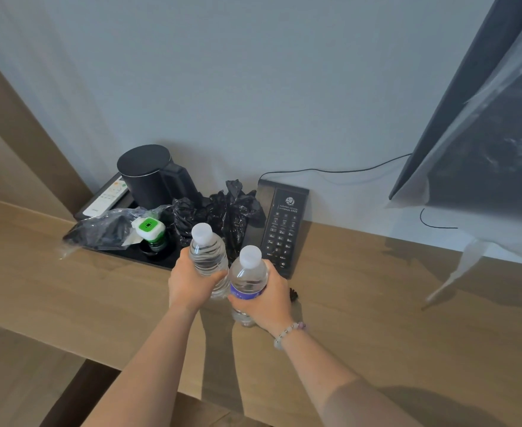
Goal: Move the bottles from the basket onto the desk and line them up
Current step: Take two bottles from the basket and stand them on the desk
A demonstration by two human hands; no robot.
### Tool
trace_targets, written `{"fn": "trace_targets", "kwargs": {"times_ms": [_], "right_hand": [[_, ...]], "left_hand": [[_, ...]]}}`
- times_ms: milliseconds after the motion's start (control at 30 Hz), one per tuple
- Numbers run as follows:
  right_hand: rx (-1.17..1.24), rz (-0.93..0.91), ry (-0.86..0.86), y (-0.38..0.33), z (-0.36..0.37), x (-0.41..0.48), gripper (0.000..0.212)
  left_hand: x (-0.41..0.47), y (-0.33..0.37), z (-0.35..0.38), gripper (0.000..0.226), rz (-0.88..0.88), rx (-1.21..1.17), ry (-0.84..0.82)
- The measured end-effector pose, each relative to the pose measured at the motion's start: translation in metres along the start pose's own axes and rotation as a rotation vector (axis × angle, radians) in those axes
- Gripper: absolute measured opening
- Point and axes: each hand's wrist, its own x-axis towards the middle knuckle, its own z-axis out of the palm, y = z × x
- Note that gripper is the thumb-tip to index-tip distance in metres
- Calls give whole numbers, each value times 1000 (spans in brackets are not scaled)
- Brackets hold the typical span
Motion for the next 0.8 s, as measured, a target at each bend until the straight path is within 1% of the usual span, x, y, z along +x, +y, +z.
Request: {"fn": "trace_targets", "kwargs": {"times_ms": [133, 400, 567, 800], "right_hand": [[-18, -15, -19, 0, 3, 5, 57], [-34, -14, -5, 1, 2, 30, 64], [-71, -16, -77, 1, 1, 41, 69], [-41, 1, -43, 14, 3, 38, 72]], "left_hand": [[-1, 0, 1, 65, -13, -10, 5], [-1, -1, 1, 64, -28, -6, -7], [-1, 0, 1, 65, -46, -21, -21], [-1, -2, 1, 65, -31, -44, -42]]}}
